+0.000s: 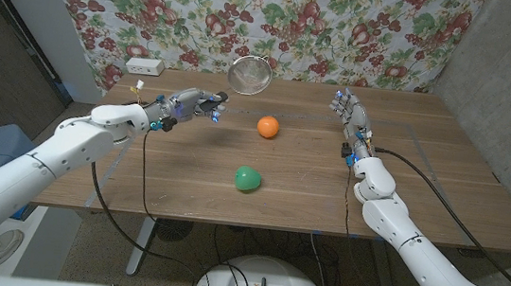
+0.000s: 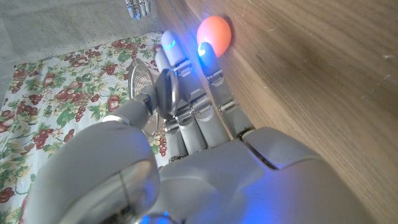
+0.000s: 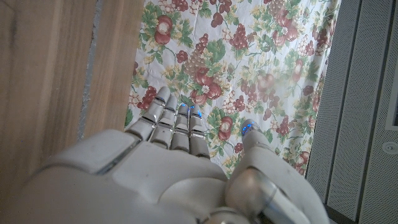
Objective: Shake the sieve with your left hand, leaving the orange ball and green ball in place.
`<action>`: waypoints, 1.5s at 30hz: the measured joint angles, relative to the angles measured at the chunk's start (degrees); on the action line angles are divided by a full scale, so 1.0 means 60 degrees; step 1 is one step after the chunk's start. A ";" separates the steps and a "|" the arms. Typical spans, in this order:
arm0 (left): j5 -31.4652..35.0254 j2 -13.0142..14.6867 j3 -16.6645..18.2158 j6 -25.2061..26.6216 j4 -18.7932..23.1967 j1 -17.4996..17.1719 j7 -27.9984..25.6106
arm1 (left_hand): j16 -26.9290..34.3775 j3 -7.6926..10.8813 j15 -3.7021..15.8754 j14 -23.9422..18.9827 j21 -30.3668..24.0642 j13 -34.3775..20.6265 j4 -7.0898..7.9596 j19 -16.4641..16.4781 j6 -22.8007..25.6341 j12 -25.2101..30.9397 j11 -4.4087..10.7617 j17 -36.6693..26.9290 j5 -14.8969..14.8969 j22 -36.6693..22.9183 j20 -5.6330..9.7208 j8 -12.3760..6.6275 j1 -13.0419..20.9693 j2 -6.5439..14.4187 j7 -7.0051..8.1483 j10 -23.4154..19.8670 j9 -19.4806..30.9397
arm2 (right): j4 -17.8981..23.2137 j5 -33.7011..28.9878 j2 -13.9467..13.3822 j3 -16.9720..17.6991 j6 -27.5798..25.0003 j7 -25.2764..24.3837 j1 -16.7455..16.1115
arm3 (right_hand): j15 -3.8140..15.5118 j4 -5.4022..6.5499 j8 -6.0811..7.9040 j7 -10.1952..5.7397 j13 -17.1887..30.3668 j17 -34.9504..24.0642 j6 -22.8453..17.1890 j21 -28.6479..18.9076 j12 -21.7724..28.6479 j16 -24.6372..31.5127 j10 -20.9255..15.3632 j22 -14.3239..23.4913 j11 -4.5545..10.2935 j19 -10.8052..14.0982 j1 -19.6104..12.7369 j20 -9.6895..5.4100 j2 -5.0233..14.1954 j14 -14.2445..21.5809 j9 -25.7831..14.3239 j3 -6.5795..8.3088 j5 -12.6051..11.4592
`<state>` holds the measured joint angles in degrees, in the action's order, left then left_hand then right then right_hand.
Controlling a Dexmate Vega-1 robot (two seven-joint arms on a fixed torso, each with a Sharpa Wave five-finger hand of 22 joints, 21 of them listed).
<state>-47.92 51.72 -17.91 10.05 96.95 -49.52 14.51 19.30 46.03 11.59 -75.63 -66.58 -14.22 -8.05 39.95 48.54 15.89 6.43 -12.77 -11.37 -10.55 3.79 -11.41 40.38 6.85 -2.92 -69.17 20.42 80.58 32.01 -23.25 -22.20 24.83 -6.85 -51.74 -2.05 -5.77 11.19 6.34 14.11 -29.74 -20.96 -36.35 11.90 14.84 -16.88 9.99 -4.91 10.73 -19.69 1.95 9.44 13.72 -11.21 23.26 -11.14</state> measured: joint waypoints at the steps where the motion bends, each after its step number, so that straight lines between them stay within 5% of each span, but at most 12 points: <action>1: 0.0000 0.0002 0.0003 0.0000 0.0010 -0.0004 0.0000 | 0.0000 0.0007 0.0000 0.0000 0.0000 0.0016 -0.0007 0.0000 0.0001 0.0000 0.0000 0.0000 0.0014 0.0000 0.0000 0.0000 0.0000 0.0000 -0.0001 0.0000 -0.0017 | 0.0000 0.0000 -0.0004 0.0001 -0.0003 0.0000 -0.0002 | 0.0000 0.0000 0.0000 0.0000 0.0000 0.0000 0.0000 0.0000 0.0000 0.0000 0.0000 0.0000 0.0000 0.0000 0.0000 0.0000 0.0000 0.0000 0.0000 0.0000 0.0000; 30: -0.1859 0.0356 0.0263 0.3529 0.0802 0.0132 -0.1959 | 0.0037 0.0114 0.0000 -0.0001 -0.0149 0.0197 -0.0115 -0.0002 -0.0090 -0.0108 -0.0050 0.0088 0.0235 0.0002 0.0000 0.0137 0.0038 -0.0038 -0.0122 -0.0052 -0.0171 | -0.0095 0.0029 -0.0009 -0.0014 -0.0065 0.0091 0.0087 | 0.0000 0.0041 0.0000 0.0000 0.0001 -0.0001 0.0000 0.0069 0.0000 -0.0001 0.0000 0.0000 0.0000 0.0000 0.0000 0.0000 0.0000 0.0000 0.0000 0.0040 0.0000; 45: -0.2276 0.0232 0.0082 0.4219 0.0474 0.0439 -0.2010 | 0.0037 0.0174 0.0000 -0.0001 -0.0240 0.0279 -0.0115 -0.0002 -0.0154 -0.0110 -0.0050 0.0087 0.0273 0.0027 0.0000 0.0174 0.0038 -0.0038 -0.0186 -0.0052 -0.0253 | -0.0279 0.0065 0.0052 -0.0060 -0.0105 0.0156 0.0214 | 0.0000 0.0041 0.0000 0.0000 0.0001 -0.0002 0.0000 0.0134 0.0000 -0.0004 0.0002 0.0000 -0.0002 0.0071 0.0000 0.0071 0.0000 0.0000 0.0000 0.0040 0.0000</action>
<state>-61.58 53.11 -17.42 35.36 99.79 -46.89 2.45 19.52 47.08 11.59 -75.64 -68.02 -12.54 -8.74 39.94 47.61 15.24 6.13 -12.25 -9.73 -10.39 3.79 -10.37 40.60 6.63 -4.03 -69.48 18.90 78.90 32.40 -22.94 -22.56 24.20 -5.91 -50.46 -2.05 -5.52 11.19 6.34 14.12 -29.75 -20.96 -35.55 11.90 14.82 -16.87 9.98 -4.92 11.15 -19.69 2.37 9.44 13.72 -11.21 23.50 -11.14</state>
